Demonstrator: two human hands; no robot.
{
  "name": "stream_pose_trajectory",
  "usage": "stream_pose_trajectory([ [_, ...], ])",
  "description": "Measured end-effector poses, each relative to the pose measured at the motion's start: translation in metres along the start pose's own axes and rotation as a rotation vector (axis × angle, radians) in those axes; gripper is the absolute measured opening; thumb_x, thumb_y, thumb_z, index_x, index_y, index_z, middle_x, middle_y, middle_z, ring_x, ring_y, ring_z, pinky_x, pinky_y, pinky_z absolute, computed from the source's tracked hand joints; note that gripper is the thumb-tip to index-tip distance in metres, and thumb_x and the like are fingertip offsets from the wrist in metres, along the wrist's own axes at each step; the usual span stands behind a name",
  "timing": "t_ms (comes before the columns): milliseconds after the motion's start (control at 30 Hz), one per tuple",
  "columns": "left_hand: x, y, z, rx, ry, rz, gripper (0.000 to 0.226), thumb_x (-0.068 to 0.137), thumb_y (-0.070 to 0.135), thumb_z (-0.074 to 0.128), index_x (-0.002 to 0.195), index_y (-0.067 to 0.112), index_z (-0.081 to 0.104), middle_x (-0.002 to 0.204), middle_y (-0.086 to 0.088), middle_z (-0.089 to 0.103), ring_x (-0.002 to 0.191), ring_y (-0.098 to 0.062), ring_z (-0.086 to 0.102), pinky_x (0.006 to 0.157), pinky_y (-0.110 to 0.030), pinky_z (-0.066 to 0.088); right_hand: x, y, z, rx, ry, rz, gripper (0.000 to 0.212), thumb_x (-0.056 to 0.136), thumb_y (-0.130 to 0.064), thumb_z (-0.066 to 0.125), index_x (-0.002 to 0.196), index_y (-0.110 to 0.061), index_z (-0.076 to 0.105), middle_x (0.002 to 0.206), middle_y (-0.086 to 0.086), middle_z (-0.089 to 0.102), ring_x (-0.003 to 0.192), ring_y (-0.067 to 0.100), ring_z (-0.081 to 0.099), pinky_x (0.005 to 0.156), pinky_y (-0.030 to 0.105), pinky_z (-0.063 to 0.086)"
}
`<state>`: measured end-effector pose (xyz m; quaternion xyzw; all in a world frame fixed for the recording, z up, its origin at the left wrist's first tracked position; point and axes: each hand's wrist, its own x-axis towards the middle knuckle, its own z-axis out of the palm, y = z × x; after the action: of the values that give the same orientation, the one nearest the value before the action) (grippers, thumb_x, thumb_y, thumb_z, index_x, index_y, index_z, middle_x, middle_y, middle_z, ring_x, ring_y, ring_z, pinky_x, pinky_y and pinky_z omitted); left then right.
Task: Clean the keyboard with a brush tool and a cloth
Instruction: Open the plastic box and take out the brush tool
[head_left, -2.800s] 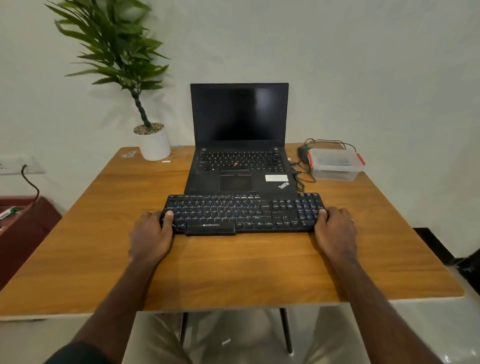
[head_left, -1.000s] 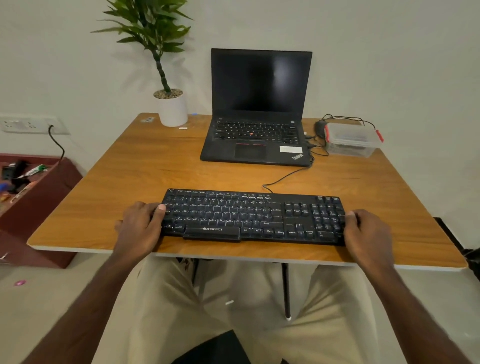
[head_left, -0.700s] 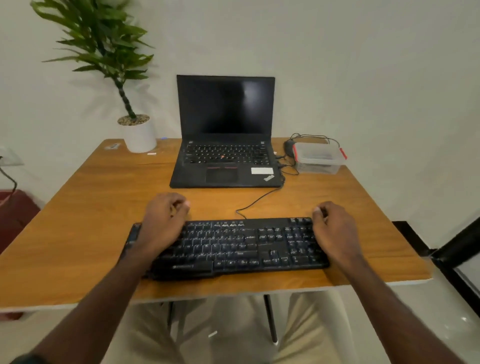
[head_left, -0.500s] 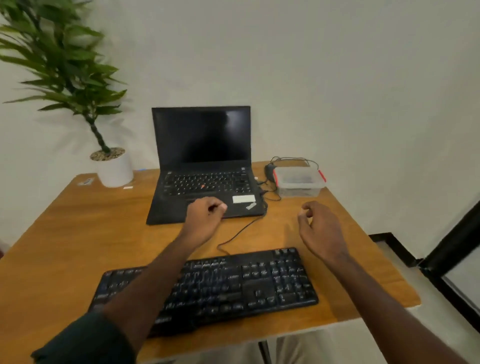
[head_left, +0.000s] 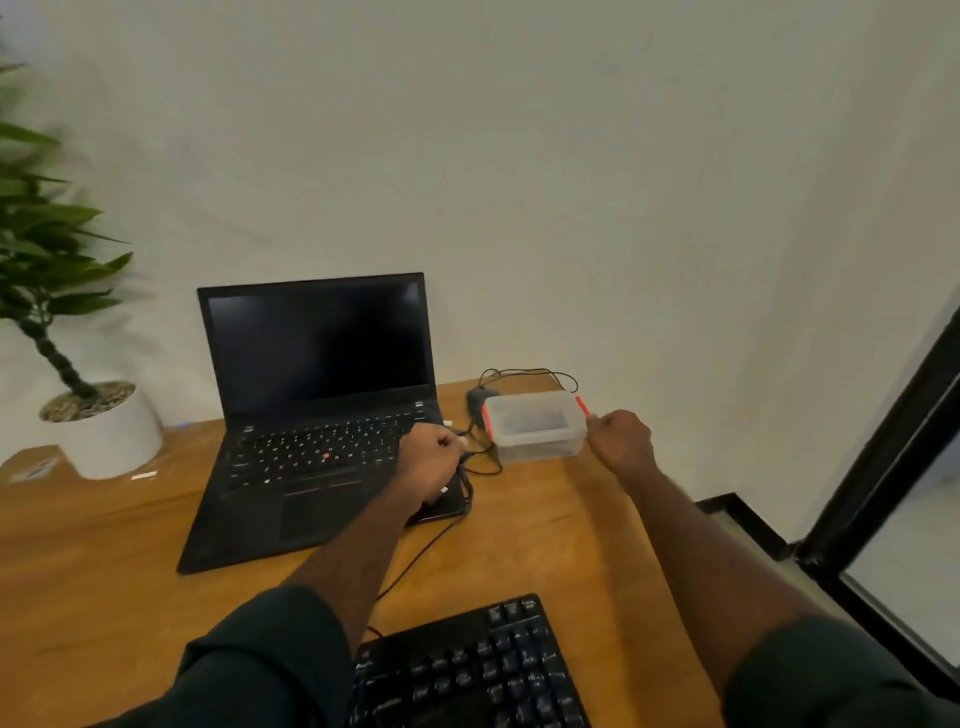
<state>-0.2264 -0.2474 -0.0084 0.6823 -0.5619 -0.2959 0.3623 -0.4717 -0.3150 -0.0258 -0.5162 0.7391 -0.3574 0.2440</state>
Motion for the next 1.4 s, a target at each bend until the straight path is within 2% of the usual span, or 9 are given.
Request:
stream_pose_trajectory([
  [133,0.006,0.004,0.004,0.003,-0.003,0.025,0.023,0.098,0.024,0.062,0.089,0.006,0.073,0.090,-0.008,0.072,0.084,-0.021,0.066,0.065,-0.030,0.049,0.021,0.004,0.015,0.133,0.001,0.157,0.050,0.088,-0.052,0.062,0.094,-0.003,0.072,0.089,0.013,0.074,0.078,0.029,0.071,0.063,0.031,0.054],
  [233,0.005,0.005,0.005,0.000,-0.008,0.036,0.019,0.098,0.024,0.062,0.091,0.010,0.074,0.093,-0.004,0.071,0.086,-0.017,0.066,0.074,-0.032,0.053,0.018,0.001,0.018,0.197,-0.009,0.187,0.033,0.091,-0.036,0.068,0.092,-0.003,0.070,0.078,0.011,0.073,0.062,0.022,0.071,0.058,0.031,0.058],
  [367,-0.003,0.003,0.007,-0.033,-0.045,0.013,0.019,0.098,0.025,0.062,0.092,0.011,0.074,0.094,0.000,0.070,0.089,-0.018,0.066,0.083,-0.039,0.056,0.012,0.002,0.017,0.263,-0.002,0.211,0.017,0.090,-0.017,0.070,0.095,-0.001,0.069,0.086,0.014,0.074,0.071,0.028,0.073,0.072,0.040,0.064],
  [500,-0.016,0.003,0.015,-0.067,-0.062,-0.015,0.030,0.098,0.029,0.060,0.091,0.003,0.073,0.087,-0.011,0.071,0.086,-0.026,0.066,0.074,-0.033,0.051,-0.011,0.016,0.004,0.336,-0.006,0.175,0.013,0.095,-0.019,0.064,0.085,-0.011,0.066,0.090,0.013,0.074,0.076,0.028,0.074,0.077,0.044,0.063],
  [633,-0.035,-0.003,0.026,-0.132,-0.113,-0.053,0.042,0.098,0.037,0.057,0.076,0.002,0.066,0.064,-0.002,0.061,0.063,-0.020,0.056,0.066,-0.035,0.046,-0.056,0.040,-0.021,0.388,-0.010,0.140,0.013,0.098,-0.026,0.062,0.094,-0.015,0.069,0.089,0.006,0.073,0.076,0.021,0.075,0.077,0.039,0.064],
  [800,-0.065,-0.005,0.037,-0.248,-0.182,-0.027,0.036,0.101,0.027,0.054,0.087,-0.001,0.072,0.073,-0.007,0.068,0.066,-0.018,0.059,0.071,-0.040,0.054,-0.116,0.070,-0.047,0.539,-0.049,0.159,0.013,0.099,-0.022,0.061,0.099,-0.011,0.068,0.088,0.010,0.075,0.076,0.022,0.076,0.075,0.038,0.064],
  [933,-0.084,-0.011,0.037,-0.156,-0.125,0.021,0.030,0.096,0.024,0.064,0.074,0.005,0.073,0.074,-0.010,0.072,0.065,-0.014,0.060,0.068,-0.033,0.051,-0.149,0.085,-0.052,0.580,-0.080,0.139,0.013,0.098,-0.022,0.061,0.102,-0.009,0.065,0.086,0.011,0.076,0.079,0.028,0.075,0.076,0.040,0.063],
  [1200,-0.089,-0.006,0.033,-0.094,-0.068,0.010,0.016,0.090,0.023,0.073,0.074,0.019,0.074,0.079,0.002,0.072,0.083,-0.016,0.067,0.075,-0.032,0.054,-0.154,0.087,-0.049,0.308,0.014,0.038,0.027,0.094,-0.046,0.063,0.093,-0.019,0.065,0.078,0.001,0.073,0.068,0.019,0.072,0.067,0.035,0.063],
  [1400,-0.086,-0.004,0.036,-0.125,-0.085,-0.039,0.020,0.089,0.022,0.075,0.077,0.006,0.077,0.084,-0.008,0.075,0.082,-0.019,0.067,0.078,-0.035,0.054,-0.140,0.077,-0.053,0.199,-0.009,-0.044,0.032,0.098,-0.044,0.058,0.080,-0.020,0.072,0.073,-0.004,0.072,0.065,0.010,0.070,0.055,0.018,0.050],
])
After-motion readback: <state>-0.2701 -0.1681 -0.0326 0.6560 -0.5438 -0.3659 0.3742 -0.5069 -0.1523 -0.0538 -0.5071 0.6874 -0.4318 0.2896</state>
